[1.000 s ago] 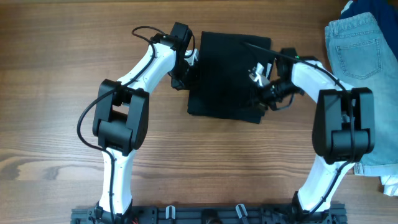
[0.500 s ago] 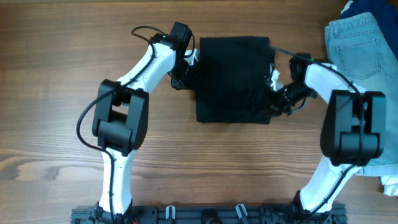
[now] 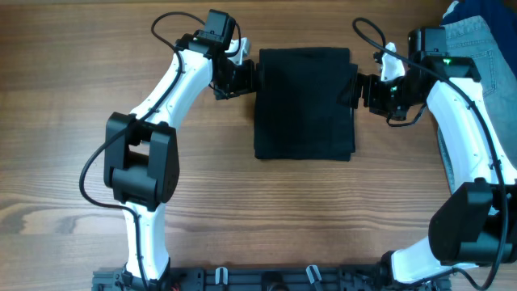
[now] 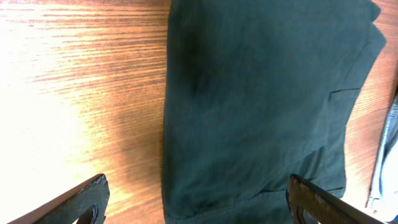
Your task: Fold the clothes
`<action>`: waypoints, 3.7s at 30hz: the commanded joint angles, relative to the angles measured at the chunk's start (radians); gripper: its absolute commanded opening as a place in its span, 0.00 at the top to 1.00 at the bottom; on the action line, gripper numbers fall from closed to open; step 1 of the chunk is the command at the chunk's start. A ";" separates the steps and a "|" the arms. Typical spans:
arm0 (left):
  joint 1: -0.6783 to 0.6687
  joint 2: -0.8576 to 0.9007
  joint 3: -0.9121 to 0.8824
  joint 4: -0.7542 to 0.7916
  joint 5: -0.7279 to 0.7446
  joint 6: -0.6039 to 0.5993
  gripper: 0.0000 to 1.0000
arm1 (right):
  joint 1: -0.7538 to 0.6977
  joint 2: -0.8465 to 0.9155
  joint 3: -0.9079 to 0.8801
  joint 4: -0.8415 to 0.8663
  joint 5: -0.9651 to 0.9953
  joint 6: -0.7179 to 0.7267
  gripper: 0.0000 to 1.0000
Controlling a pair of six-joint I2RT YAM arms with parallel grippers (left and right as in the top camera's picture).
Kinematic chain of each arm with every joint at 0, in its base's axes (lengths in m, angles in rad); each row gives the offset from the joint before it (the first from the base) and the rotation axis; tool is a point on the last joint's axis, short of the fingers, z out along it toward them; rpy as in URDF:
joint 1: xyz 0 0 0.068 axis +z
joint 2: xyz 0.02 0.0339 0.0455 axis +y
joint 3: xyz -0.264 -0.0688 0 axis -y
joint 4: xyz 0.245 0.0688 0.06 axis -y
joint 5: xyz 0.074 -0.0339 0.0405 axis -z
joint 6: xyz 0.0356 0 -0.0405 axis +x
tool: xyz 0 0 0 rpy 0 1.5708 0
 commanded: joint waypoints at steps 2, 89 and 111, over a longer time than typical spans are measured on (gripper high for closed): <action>0.000 0.058 0.006 0.003 0.012 0.045 0.05 | -0.004 0.002 0.006 0.019 0.021 0.013 0.00; 0.613 0.316 -0.060 0.438 -0.261 -1.249 0.96 | -0.004 0.002 0.006 -0.019 0.022 0.016 0.00; 0.818 0.322 -0.060 0.553 -0.324 -0.798 0.90 | -0.004 0.002 0.006 -0.064 0.063 0.015 0.00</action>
